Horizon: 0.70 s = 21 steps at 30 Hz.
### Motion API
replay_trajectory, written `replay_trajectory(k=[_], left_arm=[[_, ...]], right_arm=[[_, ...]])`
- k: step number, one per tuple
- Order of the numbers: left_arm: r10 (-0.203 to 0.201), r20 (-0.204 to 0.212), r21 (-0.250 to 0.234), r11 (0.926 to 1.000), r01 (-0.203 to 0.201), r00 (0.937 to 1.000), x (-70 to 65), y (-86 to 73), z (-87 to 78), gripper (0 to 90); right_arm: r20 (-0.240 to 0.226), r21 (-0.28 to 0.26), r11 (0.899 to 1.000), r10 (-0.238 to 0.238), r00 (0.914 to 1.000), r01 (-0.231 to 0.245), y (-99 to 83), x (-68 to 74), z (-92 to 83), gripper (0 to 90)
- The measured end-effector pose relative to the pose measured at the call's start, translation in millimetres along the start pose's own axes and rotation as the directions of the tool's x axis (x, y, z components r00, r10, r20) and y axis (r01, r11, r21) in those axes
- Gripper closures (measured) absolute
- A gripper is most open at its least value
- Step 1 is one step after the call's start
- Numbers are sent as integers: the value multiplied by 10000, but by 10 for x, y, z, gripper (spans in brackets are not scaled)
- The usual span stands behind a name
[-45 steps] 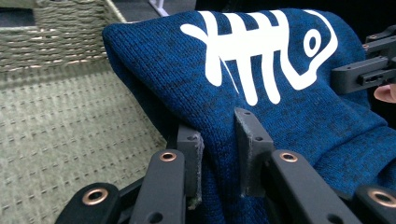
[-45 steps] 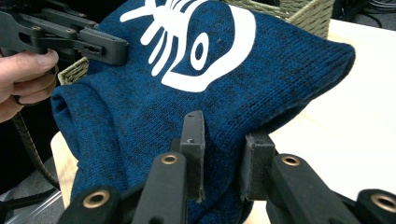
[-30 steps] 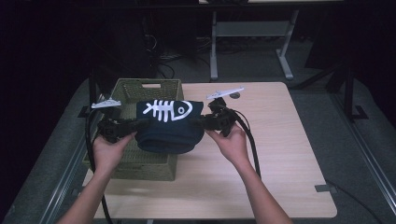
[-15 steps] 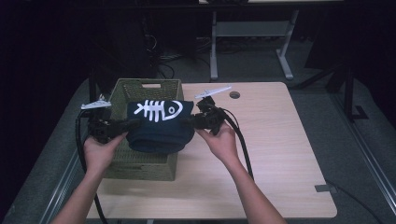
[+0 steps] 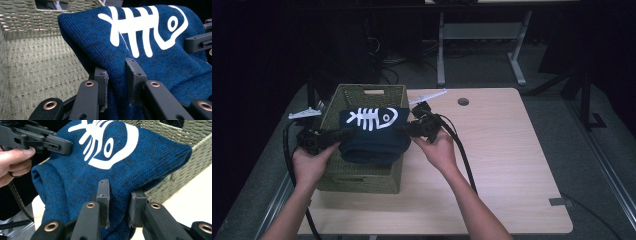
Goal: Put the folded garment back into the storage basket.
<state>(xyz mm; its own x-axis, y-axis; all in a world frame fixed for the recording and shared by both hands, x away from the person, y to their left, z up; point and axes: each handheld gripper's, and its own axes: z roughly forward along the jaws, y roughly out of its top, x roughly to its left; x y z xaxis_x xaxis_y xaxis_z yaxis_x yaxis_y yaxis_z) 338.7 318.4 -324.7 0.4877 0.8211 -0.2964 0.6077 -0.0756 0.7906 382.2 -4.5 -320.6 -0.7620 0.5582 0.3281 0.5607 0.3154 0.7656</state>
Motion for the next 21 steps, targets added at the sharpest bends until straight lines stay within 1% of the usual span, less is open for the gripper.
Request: replay_trajectory(k=[5,7,12,17,21], left_arm=[[-59,-162,14,10000,59,9999,64,-28,-38,728],[-16,-247,59,10000,17,9997,89,-34,-53,726],[-121,-377,28,9999,122,9992,147,-42,-83,721],[-145,-545,93,9998,150,9984,208,-61,-103,717],[-256,-641,121,9996,264,9976,268,-84,-119,711]], right_arm=[[-79,41,10000,-46,10000,46,17,26,96,742],[-103,52,10000,-64,9999,65,24,44,127,742],[-161,83,9999,-72,9998,73,56,71,200,742],[-205,100,9999,-48,9998,50,76,91,279,742],[-262,122,9999,-10,9997,13,78,99,358,740]])
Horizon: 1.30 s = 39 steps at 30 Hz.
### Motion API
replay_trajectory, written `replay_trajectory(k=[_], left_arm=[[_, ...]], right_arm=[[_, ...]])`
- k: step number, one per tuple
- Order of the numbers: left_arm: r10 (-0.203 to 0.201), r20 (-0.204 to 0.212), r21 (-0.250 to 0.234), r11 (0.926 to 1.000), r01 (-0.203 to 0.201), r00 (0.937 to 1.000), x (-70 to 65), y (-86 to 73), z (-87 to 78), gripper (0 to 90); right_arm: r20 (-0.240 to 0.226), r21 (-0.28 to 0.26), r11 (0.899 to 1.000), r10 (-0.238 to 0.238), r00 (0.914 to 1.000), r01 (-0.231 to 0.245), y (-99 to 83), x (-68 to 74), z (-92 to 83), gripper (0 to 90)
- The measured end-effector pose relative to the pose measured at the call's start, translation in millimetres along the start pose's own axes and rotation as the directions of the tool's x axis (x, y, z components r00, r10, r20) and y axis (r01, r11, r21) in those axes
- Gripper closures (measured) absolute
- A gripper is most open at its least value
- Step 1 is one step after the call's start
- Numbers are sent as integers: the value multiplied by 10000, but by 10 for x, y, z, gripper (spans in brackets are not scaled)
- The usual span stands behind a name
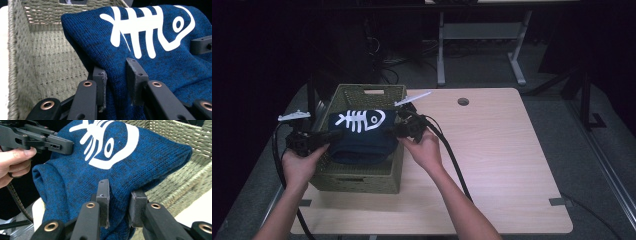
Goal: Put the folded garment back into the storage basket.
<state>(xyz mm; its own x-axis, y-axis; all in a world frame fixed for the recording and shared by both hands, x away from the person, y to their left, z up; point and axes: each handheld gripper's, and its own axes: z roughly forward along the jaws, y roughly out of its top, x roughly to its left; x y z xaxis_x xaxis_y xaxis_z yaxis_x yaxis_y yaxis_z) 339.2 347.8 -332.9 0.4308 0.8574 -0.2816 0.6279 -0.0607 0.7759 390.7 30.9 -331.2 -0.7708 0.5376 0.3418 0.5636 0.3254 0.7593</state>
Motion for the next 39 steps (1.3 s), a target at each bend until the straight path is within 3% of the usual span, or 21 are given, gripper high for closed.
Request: replay_trajectory(k=[21,29,34,39], left_arm=[[-116,-622,378,9992,139,9980,225,-129,54,669],[-317,-619,469,9983,347,9976,298,-170,83,659],[-49,-761,704,9975,103,9971,309,-135,75,659],[-93,-807,702,9974,150,9967,316,-123,71,660]], right_arm=[[-28,252,9990,365,9993,-364,-37,15,359,731],[8,308,9988,381,9993,-381,-57,20,436,727],[30,365,9984,420,9991,-421,-71,12,463,725],[26,344,9986,406,9992,-407,-74,18,478,721]])
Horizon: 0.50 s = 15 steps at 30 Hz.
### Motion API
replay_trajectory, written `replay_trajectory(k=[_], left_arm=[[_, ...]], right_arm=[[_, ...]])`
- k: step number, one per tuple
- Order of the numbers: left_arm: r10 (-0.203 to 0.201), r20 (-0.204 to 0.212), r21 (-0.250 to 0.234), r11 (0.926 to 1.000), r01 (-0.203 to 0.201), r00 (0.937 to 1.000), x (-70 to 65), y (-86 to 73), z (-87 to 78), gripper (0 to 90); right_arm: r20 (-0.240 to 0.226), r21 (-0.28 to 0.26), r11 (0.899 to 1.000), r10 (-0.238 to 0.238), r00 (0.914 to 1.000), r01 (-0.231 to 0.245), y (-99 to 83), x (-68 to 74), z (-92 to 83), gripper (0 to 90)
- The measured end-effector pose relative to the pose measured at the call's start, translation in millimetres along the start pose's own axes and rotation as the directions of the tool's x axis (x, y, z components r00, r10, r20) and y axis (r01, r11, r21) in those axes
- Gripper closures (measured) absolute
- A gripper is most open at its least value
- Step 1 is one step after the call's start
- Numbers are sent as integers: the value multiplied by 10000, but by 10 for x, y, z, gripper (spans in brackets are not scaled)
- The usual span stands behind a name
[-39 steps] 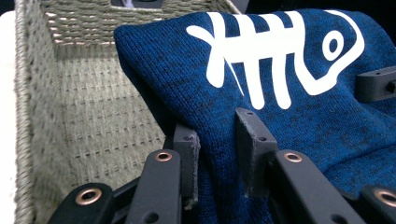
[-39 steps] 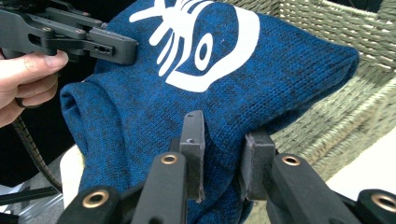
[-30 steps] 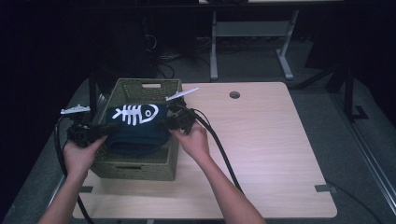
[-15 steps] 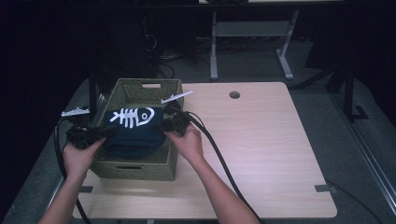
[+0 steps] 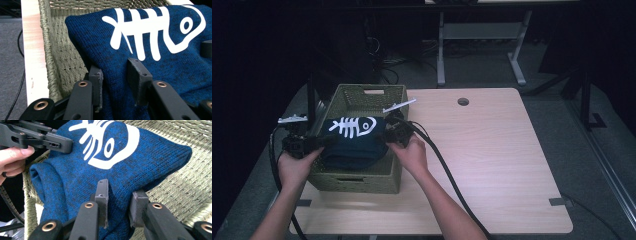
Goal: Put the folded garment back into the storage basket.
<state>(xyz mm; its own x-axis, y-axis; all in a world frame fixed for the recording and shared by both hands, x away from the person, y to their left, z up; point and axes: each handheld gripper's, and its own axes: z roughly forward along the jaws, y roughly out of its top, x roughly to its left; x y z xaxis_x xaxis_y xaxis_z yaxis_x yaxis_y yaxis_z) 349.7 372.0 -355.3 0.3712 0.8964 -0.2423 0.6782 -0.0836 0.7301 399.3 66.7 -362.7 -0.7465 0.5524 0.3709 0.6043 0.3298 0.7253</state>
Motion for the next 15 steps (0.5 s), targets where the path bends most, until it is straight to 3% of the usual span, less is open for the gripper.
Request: replay_trajectory(k=[5,7,10,11,15], left_arm=[[35,-173,65,10000,-34,9998,9,-1,9,648],[85,-530,210,9998,-74,9986,2,-1,25,605],[109,-710,315,9995,-87,9974,16,-2,39,575],[94,-799,285,9996,-71,9968,26,-3,38,569],[-1,-837,160,9999,15,9965,52,-1,16,562]], right_arm=[[23,38,10000,17,10000,-18,-2,-2,14,694],[131,49,10000,9,9999,-9,-1,-2,22,604],[401,140,9998,150,9991,-156,3,-27,21,507],[644,243,9997,-21,9979,5,-4,-38,30,475],[1141,275,9996,-149,9934,118,-23,-50,4,453]])
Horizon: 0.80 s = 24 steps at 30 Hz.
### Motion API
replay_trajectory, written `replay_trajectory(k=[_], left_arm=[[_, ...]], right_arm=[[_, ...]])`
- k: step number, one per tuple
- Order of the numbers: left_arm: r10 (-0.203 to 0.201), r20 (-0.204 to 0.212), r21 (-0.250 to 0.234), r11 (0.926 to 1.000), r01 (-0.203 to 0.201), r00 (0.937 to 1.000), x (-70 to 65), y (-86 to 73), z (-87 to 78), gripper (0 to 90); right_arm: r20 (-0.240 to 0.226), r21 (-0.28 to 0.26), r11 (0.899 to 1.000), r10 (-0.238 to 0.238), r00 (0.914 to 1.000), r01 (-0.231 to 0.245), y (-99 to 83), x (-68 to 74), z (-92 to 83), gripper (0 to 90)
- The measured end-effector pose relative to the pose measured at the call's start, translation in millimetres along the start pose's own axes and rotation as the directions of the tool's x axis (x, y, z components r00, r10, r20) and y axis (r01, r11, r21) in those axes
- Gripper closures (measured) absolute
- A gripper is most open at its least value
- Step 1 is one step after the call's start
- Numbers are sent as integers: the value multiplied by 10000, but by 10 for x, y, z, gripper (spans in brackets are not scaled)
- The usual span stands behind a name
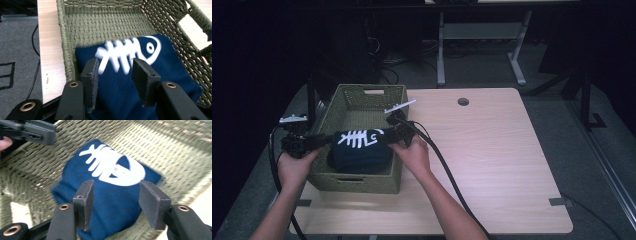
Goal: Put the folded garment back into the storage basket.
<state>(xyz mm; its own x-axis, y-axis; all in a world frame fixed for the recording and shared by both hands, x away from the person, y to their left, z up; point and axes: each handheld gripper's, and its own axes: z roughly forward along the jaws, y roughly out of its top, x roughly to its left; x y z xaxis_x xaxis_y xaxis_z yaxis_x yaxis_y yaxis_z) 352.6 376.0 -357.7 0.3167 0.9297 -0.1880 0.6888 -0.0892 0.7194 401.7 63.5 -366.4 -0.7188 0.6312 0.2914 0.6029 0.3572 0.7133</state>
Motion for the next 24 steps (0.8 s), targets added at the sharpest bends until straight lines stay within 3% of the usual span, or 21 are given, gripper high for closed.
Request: replay_trajectory(k=[8,24], left_arm=[[57,295,-320,9995,-48,9995,-24,5,-47,561],[367,814,-749,9967,-306,9960,-241,70,-84,538]], right_arm=[[-76,-404,9991,-128,9999,124,37,-36,-152,452],[-800,-1032,9940,271,9964,-353,-16,-230,-476,390]])
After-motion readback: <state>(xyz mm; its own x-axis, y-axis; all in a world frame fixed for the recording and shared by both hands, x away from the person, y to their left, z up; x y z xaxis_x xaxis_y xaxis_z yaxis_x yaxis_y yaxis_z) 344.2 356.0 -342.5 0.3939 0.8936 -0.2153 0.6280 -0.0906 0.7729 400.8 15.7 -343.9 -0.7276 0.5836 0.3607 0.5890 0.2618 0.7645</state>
